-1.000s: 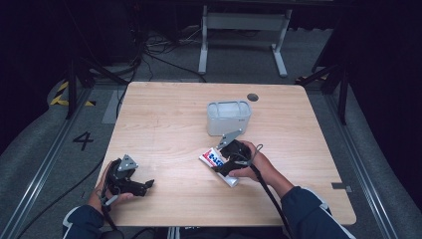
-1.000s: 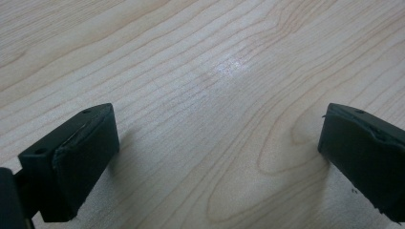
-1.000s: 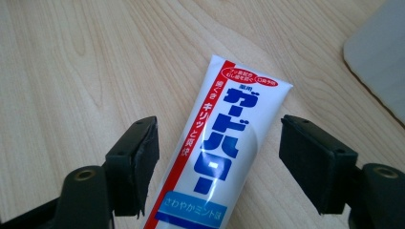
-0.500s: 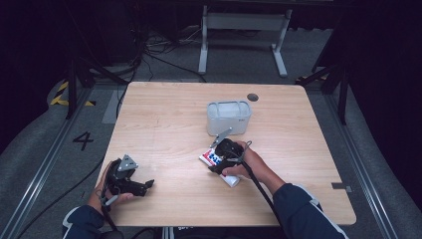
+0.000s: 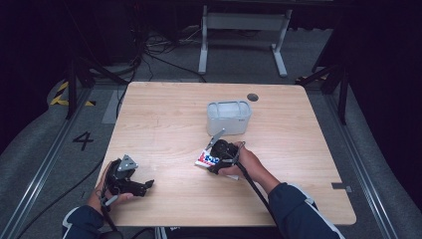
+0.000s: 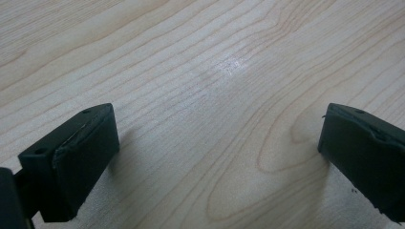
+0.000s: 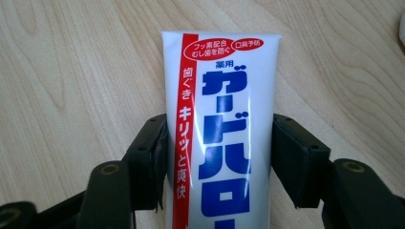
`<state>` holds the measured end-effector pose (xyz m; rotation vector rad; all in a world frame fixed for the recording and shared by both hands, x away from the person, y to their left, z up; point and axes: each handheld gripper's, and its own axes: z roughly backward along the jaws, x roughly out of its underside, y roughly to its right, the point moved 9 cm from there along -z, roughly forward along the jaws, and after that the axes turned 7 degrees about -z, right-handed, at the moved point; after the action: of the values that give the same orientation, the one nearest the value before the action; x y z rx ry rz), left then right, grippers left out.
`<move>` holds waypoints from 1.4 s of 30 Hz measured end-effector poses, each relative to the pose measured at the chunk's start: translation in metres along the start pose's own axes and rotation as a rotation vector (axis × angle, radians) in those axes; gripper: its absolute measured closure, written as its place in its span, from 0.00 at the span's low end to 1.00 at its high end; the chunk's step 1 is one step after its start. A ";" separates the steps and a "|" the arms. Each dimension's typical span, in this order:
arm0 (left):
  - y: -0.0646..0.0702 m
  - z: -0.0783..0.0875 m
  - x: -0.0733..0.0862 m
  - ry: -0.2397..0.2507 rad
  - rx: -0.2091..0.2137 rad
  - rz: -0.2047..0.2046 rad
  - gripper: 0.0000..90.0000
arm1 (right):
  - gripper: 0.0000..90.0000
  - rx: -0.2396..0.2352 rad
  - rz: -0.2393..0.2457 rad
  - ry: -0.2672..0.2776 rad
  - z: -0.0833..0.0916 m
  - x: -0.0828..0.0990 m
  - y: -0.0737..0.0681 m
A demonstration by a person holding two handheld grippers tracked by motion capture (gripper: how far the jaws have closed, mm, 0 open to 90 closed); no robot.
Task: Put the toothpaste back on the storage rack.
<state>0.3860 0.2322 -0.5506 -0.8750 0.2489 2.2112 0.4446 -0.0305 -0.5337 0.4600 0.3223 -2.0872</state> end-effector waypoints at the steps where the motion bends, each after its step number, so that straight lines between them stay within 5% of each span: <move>1: 0.000 0.000 0.000 0.000 0.000 0.000 0.01 | 0.50 0.001 0.000 -0.003 0.000 0.000 0.000; 13: -0.001 0.000 0.000 0.003 -0.004 -0.008 0.01 | 0.68 0.033 0.060 -0.040 0.005 -0.001 -0.003; 23: -0.001 0.000 0.000 0.004 -0.005 -0.007 0.01 | 0.72 0.021 0.070 -0.014 0.011 0.000 -0.002; 42: -0.001 0.000 0.000 0.002 -0.004 -0.008 0.01 | 0.72 -0.005 0.000 0.194 0.060 0.006 0.016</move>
<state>0.3869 0.2326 -0.5503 -0.8791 0.2421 2.2040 0.4437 -0.0681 -0.4834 0.6617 0.4409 -2.0447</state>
